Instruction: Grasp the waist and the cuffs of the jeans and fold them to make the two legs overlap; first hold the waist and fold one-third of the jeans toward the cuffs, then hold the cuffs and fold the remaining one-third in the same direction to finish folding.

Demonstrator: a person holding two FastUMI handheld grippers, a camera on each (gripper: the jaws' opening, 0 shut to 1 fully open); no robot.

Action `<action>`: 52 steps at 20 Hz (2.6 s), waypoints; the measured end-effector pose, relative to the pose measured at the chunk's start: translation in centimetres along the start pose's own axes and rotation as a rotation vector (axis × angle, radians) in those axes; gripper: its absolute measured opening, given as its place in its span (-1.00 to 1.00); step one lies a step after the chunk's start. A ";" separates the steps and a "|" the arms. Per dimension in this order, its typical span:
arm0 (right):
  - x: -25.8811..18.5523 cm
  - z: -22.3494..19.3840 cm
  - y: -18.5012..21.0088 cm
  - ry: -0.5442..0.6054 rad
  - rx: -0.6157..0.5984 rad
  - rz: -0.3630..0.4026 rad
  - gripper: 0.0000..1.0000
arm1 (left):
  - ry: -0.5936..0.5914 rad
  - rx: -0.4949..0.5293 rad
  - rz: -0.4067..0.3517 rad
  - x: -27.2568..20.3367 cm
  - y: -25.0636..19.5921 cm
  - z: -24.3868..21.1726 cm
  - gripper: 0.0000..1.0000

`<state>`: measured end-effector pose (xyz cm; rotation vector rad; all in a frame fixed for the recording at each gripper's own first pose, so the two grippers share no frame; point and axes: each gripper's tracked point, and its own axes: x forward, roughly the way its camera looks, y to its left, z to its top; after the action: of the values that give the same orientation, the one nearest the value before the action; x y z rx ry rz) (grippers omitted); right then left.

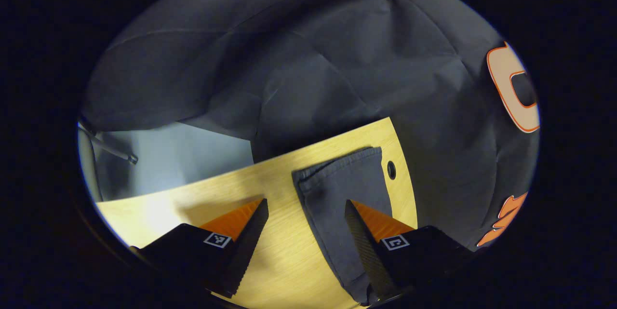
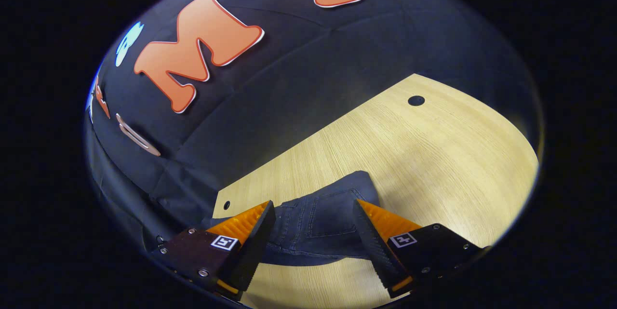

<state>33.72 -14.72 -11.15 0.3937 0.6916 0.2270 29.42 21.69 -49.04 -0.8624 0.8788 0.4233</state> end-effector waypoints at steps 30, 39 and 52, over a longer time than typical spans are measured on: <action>-7.0 4.2 -3.8 -0.108 -0.021 0.008 0.97 | 0.053 0.463 -0.641 -12.3 -32.9 -24.0 -0.99; -10.8 4.7 -11.5 -0.105 0.020 0.010 0.97 | 0.307 0.750 -0.600 -11.7 -36.1 -53.8 -0.99; -10.0 3.2 -9.8 -0.071 -0.144 -0.025 0.96 | 0.461 0.864 -0.543 -17.3 -30.9 -58.4 0.93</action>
<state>29.02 -27.78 -7.39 0.2538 0.6060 0.2363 10.36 -43.30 -40.34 -0.3486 1.0677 -0.6288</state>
